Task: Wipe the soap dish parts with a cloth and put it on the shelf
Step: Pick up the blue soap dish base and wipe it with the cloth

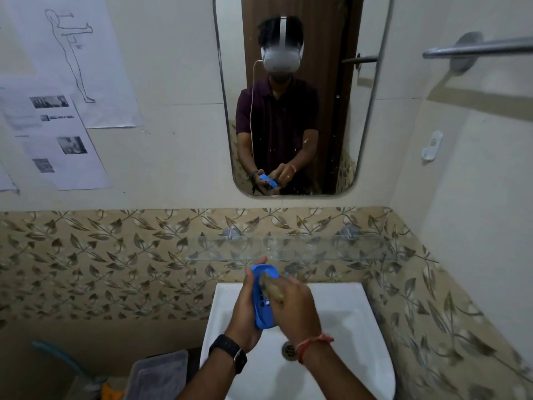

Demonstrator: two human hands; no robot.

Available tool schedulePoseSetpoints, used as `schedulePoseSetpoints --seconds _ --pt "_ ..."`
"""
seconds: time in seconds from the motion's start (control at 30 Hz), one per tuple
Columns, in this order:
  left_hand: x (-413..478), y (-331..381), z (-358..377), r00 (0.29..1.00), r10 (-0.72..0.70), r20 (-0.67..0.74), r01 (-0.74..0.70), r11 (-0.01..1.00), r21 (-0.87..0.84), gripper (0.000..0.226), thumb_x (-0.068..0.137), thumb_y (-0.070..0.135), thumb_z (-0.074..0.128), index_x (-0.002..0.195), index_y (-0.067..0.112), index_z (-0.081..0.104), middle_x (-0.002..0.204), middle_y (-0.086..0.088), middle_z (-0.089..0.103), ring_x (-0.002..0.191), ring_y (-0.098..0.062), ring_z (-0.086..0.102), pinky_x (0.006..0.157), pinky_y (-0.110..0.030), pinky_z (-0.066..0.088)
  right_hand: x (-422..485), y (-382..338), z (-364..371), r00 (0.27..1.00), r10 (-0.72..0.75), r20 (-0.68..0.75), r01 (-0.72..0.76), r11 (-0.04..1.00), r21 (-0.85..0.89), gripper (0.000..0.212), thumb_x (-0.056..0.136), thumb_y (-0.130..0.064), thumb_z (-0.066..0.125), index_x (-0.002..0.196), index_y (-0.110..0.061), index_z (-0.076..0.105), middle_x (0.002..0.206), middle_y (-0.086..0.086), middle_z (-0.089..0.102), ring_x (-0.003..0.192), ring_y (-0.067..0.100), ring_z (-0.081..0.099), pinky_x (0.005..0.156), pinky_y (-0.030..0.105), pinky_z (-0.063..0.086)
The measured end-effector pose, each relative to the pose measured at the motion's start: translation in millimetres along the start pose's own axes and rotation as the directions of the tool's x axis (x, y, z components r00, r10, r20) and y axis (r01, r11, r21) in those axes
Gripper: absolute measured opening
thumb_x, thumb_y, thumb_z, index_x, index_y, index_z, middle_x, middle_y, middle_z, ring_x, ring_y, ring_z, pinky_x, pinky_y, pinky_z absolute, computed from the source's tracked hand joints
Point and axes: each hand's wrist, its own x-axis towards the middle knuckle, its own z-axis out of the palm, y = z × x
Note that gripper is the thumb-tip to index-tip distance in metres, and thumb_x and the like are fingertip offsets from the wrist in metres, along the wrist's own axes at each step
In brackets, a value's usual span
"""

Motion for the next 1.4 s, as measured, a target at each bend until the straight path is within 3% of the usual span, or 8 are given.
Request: schedulePoseSetpoints --seconds 0.13,0.23,0.43,0.6,0.87,1.07,1.27,1.4 --pt "0 -1 10 1.0 0.021 -0.011 -0.02 1.0 0.021 0.055 0.094 0.061 0.04 0.136 0.032 0.062 0.128 -0.014 0.071 0.114 -0.033 0.069 0.091 -0.049 0.059 23 -8 -10 0.984 0.121 -0.131 -0.118 0.992 0.035 0.013 0.086 -0.019 0.066 0.075 -0.013 0.067 0.073 -0.001 0.063 0.066 0.01 0.054 0.059 0.015 0.038" --pt "3 4 11 0.999 0.031 -0.014 -0.03 0.999 0.037 0.057 0.093 0.063 0.041 0.138 0.032 0.06 0.131 -0.014 0.069 0.121 -0.034 0.066 0.1 -0.052 0.053 17 -22 -5 0.996 0.076 -0.041 -0.067 0.98 0.186 0.01 0.09 -0.022 0.065 0.091 -0.022 0.075 0.085 -0.008 0.068 0.079 0.003 0.063 0.069 0.009 0.049" --pt "5 8 6 0.999 0.042 -0.026 -0.042 0.999 0.007 0.058 0.091 0.065 0.041 0.135 0.034 0.063 0.123 -0.014 0.074 0.107 -0.032 0.073 0.082 -0.043 0.063 19 -19 -8 0.999 0.032 0.024 -0.031 0.997 -0.066 0.019 0.088 -0.023 0.061 0.07 -0.017 0.062 0.069 -0.004 0.057 0.06 0.008 0.049 0.052 0.008 0.029" --pt "5 0 10 0.999 0.038 -0.024 -0.037 0.998 0.043 0.05 0.096 0.059 0.038 0.13 0.037 0.067 0.127 -0.011 0.073 0.109 -0.031 0.073 0.079 -0.042 0.063 41 -26 -19 0.987 0.146 -0.06 -0.15 0.987 -0.059 0.029 0.088 -0.026 0.064 0.065 -0.013 0.055 0.065 0.002 0.059 0.057 0.013 0.056 0.05 0.018 0.041" --pt "6 19 1 0.992 0.116 -0.054 -0.107 0.983 0.149 0.058 0.086 0.057 0.046 0.135 0.03 0.06 0.108 0.005 0.08 0.095 -0.017 0.077 0.07 -0.033 0.064 -3 -17 -14 0.949 0.259 0.178 -0.264 0.964 0.006 0.028 0.086 -0.024 0.057 0.059 -0.021 0.052 0.057 -0.004 0.058 0.052 0.012 0.061 0.049 0.026 0.049" --pt "-8 7 8 0.995 0.099 -0.031 -0.091 0.979 0.184 0.052 0.092 0.061 0.041 0.136 0.041 0.061 0.133 -0.004 0.069 0.122 -0.03 0.066 0.103 -0.054 0.053 25 -34 -27 0.992 0.124 -0.005 -0.124 0.992 0.037 0.028 0.091 -0.02 0.062 0.065 -0.023 0.051 0.057 -0.013 0.048 0.05 -0.001 0.048 0.046 0.008 0.035" --pt "-4 25 4 0.994 0.098 -0.055 -0.089 0.986 0.143 0.051 0.089 0.057 0.043 0.13 0.035 0.065 0.123 0.001 0.075 0.103 -0.017 0.075 0.077 -0.034 0.063 -12 -26 -21 0.902 0.279 0.329 -0.334 0.935 0.121 0.02 0.087 -0.02 0.053 0.07 -0.011 0.06 0.056 0.01 0.062 0.04 0.018 0.058 0.039 0.033 0.051" --pt "-13 15 14 0.997 0.069 -0.022 -0.066 0.99 0.122 0.054 0.091 0.061 0.043 0.136 0.037 0.062 0.123 -0.006 0.074 0.102 -0.026 0.074 0.079 -0.04 0.06 17 -34 -42 0.983 0.141 0.117 -0.153 0.982 0.107 0.032 0.09 -0.018 0.058 0.059 -0.018 0.051 0.051 0.0 0.054 0.04 0.013 0.056 0.039 0.025 0.044"
